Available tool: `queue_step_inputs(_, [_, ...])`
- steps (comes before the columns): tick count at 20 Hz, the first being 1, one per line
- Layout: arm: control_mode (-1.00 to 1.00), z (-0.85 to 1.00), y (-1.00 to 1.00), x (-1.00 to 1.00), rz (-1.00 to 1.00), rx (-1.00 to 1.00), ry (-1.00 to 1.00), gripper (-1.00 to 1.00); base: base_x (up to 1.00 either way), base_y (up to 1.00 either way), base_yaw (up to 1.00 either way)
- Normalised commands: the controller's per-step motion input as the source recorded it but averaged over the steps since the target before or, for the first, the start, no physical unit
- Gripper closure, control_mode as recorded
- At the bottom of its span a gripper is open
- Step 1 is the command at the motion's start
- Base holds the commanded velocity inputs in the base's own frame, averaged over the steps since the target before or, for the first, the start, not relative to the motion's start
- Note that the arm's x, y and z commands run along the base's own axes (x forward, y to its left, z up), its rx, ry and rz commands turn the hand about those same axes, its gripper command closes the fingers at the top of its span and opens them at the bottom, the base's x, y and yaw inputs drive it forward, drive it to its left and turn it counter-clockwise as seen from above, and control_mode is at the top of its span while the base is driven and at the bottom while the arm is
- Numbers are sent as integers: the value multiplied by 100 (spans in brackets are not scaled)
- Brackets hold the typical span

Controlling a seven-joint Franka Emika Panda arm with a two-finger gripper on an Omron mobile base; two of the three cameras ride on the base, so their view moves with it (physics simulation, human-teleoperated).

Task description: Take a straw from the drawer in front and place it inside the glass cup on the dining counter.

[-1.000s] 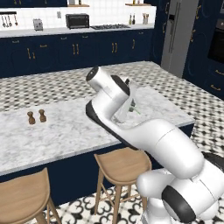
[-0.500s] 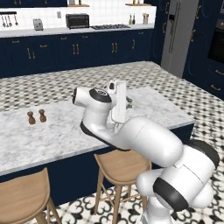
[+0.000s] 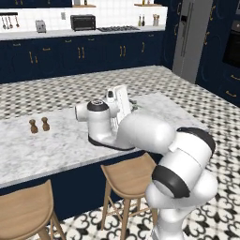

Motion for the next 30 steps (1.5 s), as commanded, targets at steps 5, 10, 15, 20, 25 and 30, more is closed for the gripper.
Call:
queue_step_inputs(5, [-100, -15, 33, 41, 0, -9, 0, 100, 0, 0, 0])
queue_step_inputs(10, [-100, -19, 24, 42, 0, -6, 0, 100, 0, 0, 0])
queue_step_inputs(15, [-100, -30, 9, 33, 0, -4, 0, 100, 0, 0, 0])
queue_step_inputs(20, [-100, -22, 0, 31, 0, -3, 0, 100, 0, 0, 0])
queue_step_inputs(25, [-100, -15, 0, 40, 0, -1, 0, 100, 0, 0, 0])
queue_step_inputs(30, [-100, -14, 0, 38, 0, -1, -2, 100, 0, 0, 0])
